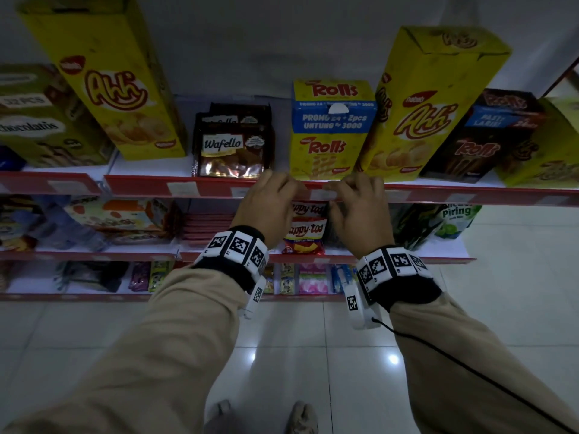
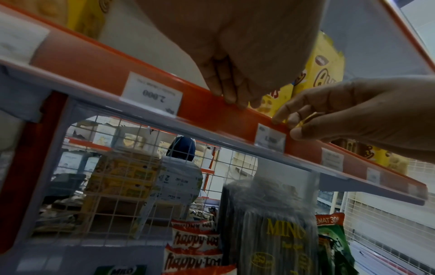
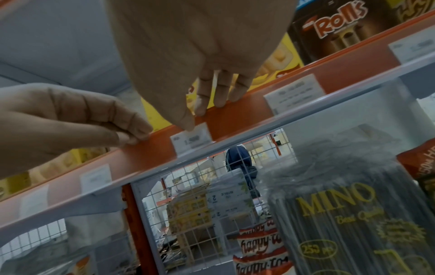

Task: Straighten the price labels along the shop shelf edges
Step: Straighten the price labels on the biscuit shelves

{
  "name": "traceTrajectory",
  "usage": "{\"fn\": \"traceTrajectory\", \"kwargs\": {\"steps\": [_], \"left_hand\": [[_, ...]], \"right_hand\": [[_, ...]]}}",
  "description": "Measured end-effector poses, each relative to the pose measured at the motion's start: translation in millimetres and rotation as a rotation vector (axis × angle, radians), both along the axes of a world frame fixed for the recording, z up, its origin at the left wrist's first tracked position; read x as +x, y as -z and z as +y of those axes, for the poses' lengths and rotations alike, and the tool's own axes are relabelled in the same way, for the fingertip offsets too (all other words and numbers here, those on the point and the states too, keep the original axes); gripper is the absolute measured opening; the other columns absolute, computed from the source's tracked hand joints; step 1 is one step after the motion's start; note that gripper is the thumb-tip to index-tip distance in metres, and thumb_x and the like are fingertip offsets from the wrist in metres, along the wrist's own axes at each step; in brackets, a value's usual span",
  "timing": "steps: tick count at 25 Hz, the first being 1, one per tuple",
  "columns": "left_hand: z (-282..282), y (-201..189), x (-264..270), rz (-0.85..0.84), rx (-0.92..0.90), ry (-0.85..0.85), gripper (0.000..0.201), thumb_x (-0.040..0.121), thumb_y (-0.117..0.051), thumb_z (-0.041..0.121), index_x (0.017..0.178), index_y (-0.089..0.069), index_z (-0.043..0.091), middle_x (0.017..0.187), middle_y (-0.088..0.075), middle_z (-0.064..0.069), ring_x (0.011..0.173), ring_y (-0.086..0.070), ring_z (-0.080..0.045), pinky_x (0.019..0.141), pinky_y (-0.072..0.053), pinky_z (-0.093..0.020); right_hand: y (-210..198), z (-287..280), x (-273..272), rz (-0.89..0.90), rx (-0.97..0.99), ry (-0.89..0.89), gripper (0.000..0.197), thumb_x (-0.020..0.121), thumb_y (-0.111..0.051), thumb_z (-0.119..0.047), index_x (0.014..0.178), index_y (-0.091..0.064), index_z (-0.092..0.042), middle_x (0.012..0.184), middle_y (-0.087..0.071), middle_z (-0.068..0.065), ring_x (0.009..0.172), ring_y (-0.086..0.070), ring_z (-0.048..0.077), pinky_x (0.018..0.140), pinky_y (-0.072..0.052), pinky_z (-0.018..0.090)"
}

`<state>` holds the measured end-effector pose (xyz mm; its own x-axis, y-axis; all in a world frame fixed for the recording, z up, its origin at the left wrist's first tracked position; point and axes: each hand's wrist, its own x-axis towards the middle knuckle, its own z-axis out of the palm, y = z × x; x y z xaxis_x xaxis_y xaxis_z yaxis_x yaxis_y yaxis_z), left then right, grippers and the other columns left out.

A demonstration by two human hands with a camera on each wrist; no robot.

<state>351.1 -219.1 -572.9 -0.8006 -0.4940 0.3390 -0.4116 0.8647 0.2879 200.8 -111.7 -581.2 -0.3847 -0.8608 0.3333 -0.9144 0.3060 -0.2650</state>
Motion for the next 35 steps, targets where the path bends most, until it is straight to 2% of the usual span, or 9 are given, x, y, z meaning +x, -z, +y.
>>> {"fn": "traceTrajectory", "kwargs": {"steps": [5,9,14,18,21,23,25,29,35], "left_hand": [[-27.1,-6.9,42.2,-0.044,-0.067,-0.052,0.033,0.077,-0.057,-0.001,0.109,-0.063,0.004,0.106,-0.060,-0.016,0.099,-0.052,-0.036,0.083,-0.045,-0.043],[-38.4,0.7,86.2,-0.110,-0.079,-0.099,0.047,0.073,-0.060,0.002,0.120,-0.059,0.006,0.116,-0.056,-0.017,0.106,-0.050,-0.036,0.085,-0.045,-0.045],[-46.5,5.2,111.5,-0.134,-0.087,-0.065,0.059,0.070,-0.049,0.002,0.129,-0.053,0.003,0.126,-0.053,-0.020,0.115,-0.049,-0.038,0.095,-0.042,-0.047],[-49.0,8.3,117.1,-0.179,-0.093,-0.056,0.068,0.065,-0.061,0.001,0.131,-0.051,0.007,0.129,-0.051,-0.017,0.117,-0.045,-0.038,0.096,-0.038,-0.047],[-54.6,5.4,111.6,-0.174,-0.048,-0.054,0.068,0.060,-0.059,-0.006,0.126,-0.052,0.007,0.125,-0.049,-0.017,0.115,-0.043,-0.036,0.095,-0.039,-0.044],[-58.6,2.0,107.8,-0.156,-0.048,-0.050,0.063,0.060,-0.058,-0.008,0.121,-0.054,0.006,0.119,-0.050,-0.017,0.108,-0.046,-0.035,0.090,-0.040,-0.040],[-61.0,0.8,106.9,-0.159,-0.059,-0.034,0.059,0.063,-0.056,-0.006,0.121,-0.054,0.005,0.116,-0.051,-0.017,0.103,-0.047,-0.035,0.086,-0.040,-0.040],[-62.1,6.0,106.1,-0.218,-0.093,-0.034,0.060,0.072,-0.057,0.006,0.131,-0.049,0.010,0.118,-0.049,-0.012,0.108,-0.043,-0.031,0.090,-0.038,-0.040],[-62.3,9.5,104.1,-0.214,-0.095,-0.049,0.055,0.070,-0.059,0.010,0.125,-0.051,0.013,0.117,-0.047,-0.011,0.107,-0.041,-0.029,0.086,-0.035,-0.038]], "right_hand": [[-1.7,-19.2,32.1,-0.039,0.021,0.037,0.031,0.083,-0.058,-0.022,0.114,-0.062,-0.020,0.115,-0.053,0.009,0.111,-0.042,0.034,0.086,-0.039,0.045],[-0.2,-42.3,70.8,-0.024,0.014,-0.014,0.033,0.081,-0.063,-0.022,0.113,-0.060,-0.015,0.116,-0.053,0.012,0.110,-0.043,0.035,0.084,-0.038,0.044],[0.5,-59.9,96.6,0.050,0.031,0.048,0.030,0.078,-0.062,-0.022,0.106,-0.060,-0.011,0.113,-0.055,0.012,0.107,-0.047,0.034,0.084,-0.035,0.043],[-3.9,-68.3,97.5,0.031,0.028,-0.023,0.027,0.076,-0.059,-0.010,0.101,-0.059,-0.002,0.104,-0.056,0.019,0.100,-0.050,0.038,0.083,-0.041,0.044],[-5.8,-74.4,106.5,-0.010,-0.013,-0.064,0.034,0.071,-0.058,0.002,0.105,-0.061,0.000,0.105,-0.059,0.020,0.101,-0.051,0.039,0.085,-0.043,0.043],[-5.0,-78.2,116.1,-0.019,-0.034,-0.092,0.041,0.070,-0.057,0.005,0.110,-0.061,0.001,0.106,-0.060,0.021,0.101,-0.052,0.039,0.086,-0.044,0.041],[-3.5,-79.4,122.1,-0.034,-0.072,-0.085,0.044,0.070,-0.057,0.006,0.114,-0.061,0.001,0.106,-0.062,0.020,0.100,-0.054,0.038,0.086,-0.045,0.040],[0.0,-79.2,125.7,-0.011,-0.088,-0.047,0.042,0.069,-0.057,0.005,0.111,-0.063,0.000,0.101,-0.064,0.018,0.096,-0.054,0.036,0.083,-0.046,0.038],[-2.4,-82.9,125.6,0.052,0.003,-0.034,0.031,0.069,-0.060,0.002,0.100,-0.062,0.001,0.101,-0.059,0.020,0.094,-0.051,0.038,0.080,-0.043,0.040]]}}
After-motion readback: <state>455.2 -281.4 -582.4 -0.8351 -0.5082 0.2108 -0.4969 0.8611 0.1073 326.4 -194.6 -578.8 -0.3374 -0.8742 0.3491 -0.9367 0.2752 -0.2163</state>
